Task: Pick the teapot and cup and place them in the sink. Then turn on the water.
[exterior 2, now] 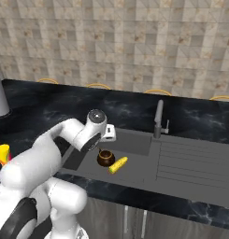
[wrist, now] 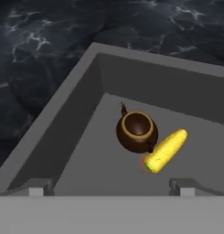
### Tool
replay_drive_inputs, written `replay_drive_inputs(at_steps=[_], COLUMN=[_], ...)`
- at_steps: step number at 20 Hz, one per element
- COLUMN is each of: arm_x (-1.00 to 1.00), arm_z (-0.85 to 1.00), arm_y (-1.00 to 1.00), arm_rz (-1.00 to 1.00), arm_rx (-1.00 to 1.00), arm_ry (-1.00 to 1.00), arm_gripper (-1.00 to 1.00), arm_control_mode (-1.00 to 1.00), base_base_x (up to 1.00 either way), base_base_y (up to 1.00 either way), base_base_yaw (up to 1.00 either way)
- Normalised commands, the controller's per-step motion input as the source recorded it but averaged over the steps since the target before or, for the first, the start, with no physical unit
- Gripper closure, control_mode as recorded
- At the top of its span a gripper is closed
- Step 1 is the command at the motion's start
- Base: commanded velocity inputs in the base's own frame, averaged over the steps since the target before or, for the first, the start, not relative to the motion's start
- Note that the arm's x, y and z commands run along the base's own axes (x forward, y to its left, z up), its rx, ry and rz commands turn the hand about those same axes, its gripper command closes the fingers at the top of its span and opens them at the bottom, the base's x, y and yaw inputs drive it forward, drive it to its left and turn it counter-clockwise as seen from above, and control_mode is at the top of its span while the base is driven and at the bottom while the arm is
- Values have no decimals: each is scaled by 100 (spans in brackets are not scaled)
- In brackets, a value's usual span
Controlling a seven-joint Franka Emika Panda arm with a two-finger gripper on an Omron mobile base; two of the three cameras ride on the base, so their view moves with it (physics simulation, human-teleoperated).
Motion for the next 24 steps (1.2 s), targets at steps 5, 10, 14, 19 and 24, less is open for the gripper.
replay_drive_inputs(at_steps=[5,10,14,19,24], arm_x=[-40,-66,-81,-83,-81], arm_z=[96,78,57,30,28], arm_y=[0,0,0,0,2], arm_rz=[-18,-18,-20,-22,-20], arm_rx=[-1,0,3,9,16], arm_ry=[21,23,25,21,14], arm_gripper=[-100,-100,-100,-100,-100], arm_control_mode=[-100,-100,-100,-100,-100], base_base_x=[0,0,0,0,0], base_base_y=[0,0,0,0,0], base_base_yaw=[0,0,0,0,0])
